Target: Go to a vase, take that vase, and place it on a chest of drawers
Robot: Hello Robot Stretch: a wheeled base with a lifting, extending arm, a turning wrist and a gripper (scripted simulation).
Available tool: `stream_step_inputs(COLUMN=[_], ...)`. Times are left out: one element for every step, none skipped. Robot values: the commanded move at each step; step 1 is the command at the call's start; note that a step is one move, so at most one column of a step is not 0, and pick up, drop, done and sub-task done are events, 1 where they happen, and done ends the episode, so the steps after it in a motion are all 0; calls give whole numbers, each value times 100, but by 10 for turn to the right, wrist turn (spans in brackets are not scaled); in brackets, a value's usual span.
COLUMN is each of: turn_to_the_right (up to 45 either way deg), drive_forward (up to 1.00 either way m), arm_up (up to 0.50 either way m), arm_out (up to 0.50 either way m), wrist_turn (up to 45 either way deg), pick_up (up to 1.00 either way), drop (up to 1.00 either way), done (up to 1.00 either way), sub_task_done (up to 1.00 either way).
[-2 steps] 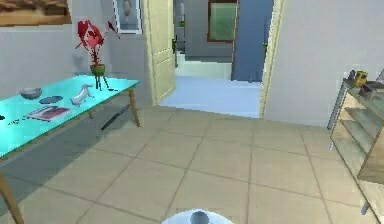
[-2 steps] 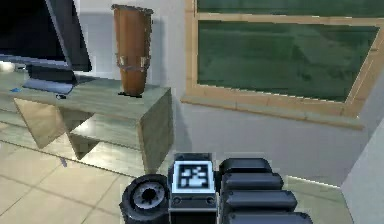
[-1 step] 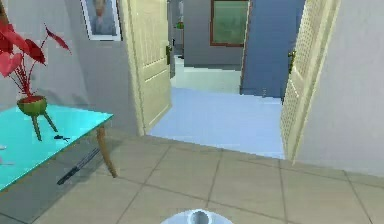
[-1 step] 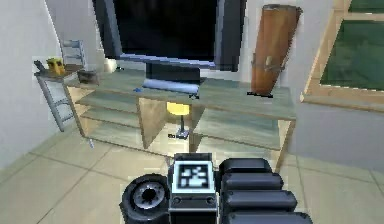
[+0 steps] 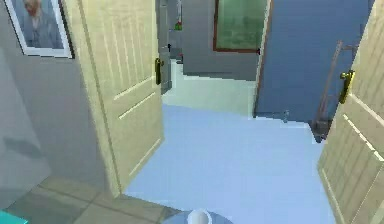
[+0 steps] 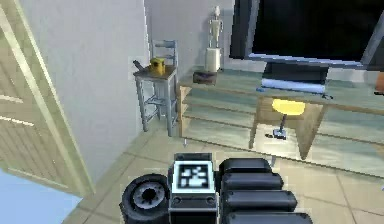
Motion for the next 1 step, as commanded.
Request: stream_step_inputs(turn_to_the_right=[0], drive_forward=[100], arm_up=[0], arm_out=[0], wrist_turn=[0], pick_up=[0], drop=[0], done=[0], sub_task_done=[0])
